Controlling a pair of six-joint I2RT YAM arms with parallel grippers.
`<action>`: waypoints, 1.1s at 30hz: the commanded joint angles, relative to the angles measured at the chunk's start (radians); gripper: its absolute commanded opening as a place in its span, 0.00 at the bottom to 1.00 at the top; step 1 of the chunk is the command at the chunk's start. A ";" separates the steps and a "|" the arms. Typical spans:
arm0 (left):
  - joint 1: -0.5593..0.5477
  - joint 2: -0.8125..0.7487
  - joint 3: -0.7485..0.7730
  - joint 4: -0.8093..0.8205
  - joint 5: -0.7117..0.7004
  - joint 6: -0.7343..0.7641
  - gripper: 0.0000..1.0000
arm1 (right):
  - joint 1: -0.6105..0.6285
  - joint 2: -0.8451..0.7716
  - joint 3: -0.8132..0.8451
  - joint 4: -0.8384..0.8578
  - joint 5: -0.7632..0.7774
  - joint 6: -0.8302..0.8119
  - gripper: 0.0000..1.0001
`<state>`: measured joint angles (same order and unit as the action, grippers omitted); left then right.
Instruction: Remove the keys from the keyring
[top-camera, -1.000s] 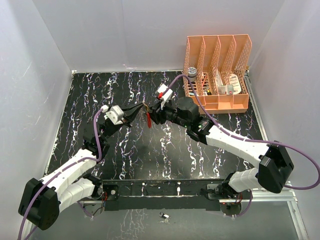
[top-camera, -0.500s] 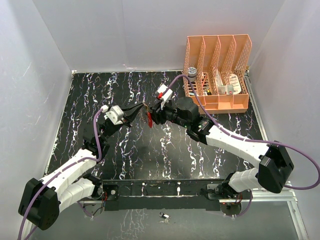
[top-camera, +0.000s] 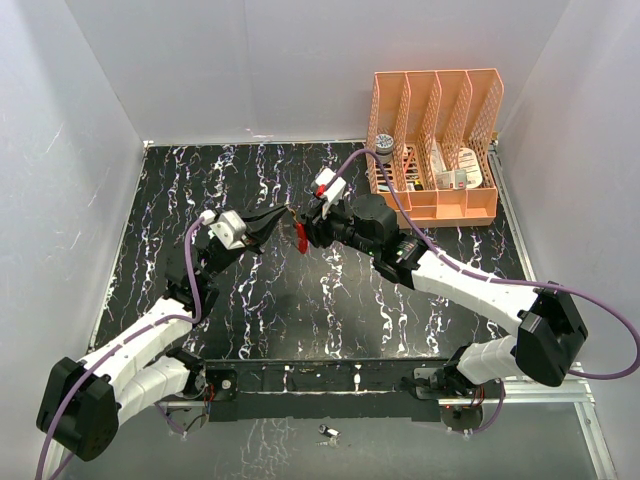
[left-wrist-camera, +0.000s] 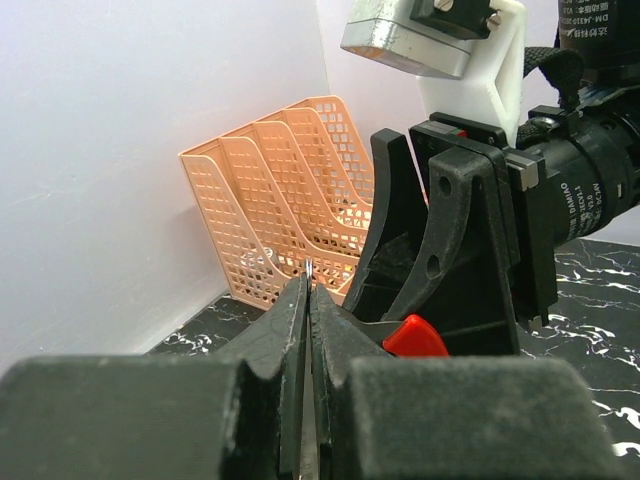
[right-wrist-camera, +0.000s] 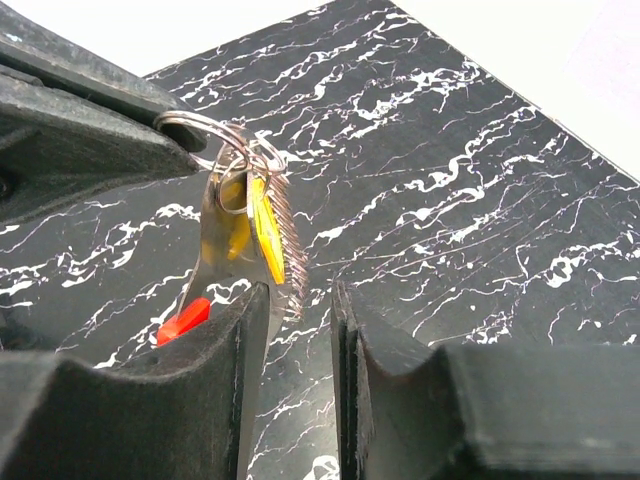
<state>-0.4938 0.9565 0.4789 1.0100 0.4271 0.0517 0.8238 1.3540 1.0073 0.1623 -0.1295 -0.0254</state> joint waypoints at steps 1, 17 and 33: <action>0.002 -0.029 0.027 0.077 0.015 -0.017 0.00 | 0.005 -0.012 0.024 0.104 0.017 -0.002 0.28; 0.001 0.004 0.011 0.121 0.024 -0.064 0.00 | 0.005 0.031 0.039 0.210 -0.037 0.059 0.22; 0.001 0.015 0.003 0.122 0.019 -0.069 0.00 | 0.007 0.017 0.053 0.229 -0.067 0.067 0.18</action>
<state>-0.4938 0.9779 0.4767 1.0565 0.4343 -0.0116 0.8238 1.3968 1.0080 0.3191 -0.1898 0.0433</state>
